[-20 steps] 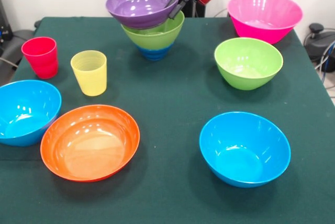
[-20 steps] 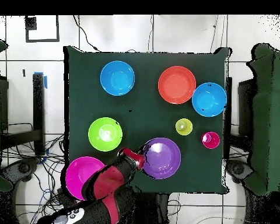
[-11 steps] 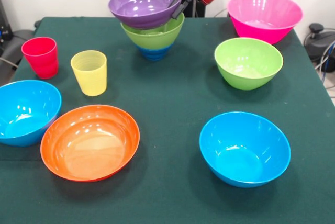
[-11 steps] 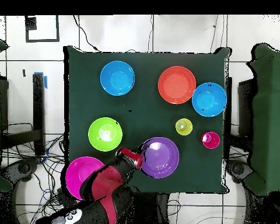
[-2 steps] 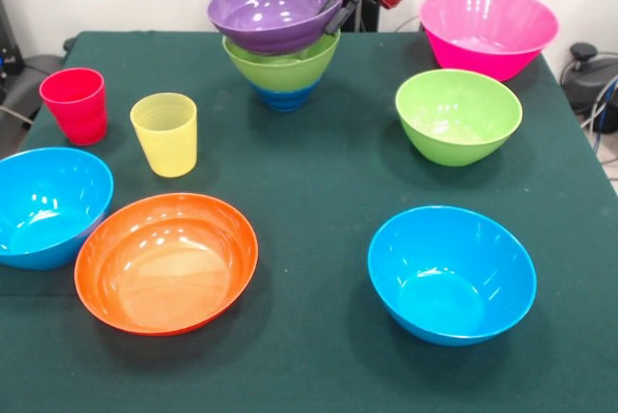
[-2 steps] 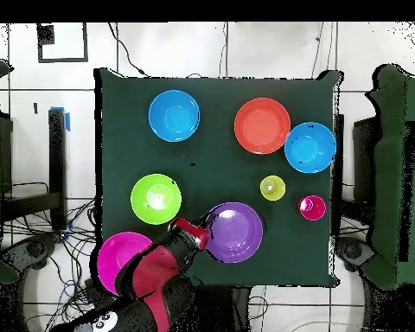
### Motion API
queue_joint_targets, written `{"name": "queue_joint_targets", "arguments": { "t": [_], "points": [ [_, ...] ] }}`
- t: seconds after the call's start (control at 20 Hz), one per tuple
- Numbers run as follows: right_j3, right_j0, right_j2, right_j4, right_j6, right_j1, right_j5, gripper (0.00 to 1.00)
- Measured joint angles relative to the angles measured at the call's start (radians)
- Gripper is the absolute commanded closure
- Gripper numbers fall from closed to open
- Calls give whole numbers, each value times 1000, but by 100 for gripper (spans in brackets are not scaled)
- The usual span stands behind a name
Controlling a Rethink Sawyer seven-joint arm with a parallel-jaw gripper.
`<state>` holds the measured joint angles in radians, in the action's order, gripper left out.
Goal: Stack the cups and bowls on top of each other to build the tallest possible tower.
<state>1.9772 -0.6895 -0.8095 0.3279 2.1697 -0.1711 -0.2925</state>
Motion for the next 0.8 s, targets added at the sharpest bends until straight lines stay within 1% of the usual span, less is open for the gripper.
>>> {"name": "queue_joint_targets", "arguments": {
  "t": [0.05,0.2,0.45,0.8],
  "points": [
    [0,0,0,0,0,0,0,0],
    [0,5,1,0,0,-1,0,0],
    [0,40,16,0,0,-14,0,0],
    [0,62,21,0,0,-23,0,0]
  ]
}}
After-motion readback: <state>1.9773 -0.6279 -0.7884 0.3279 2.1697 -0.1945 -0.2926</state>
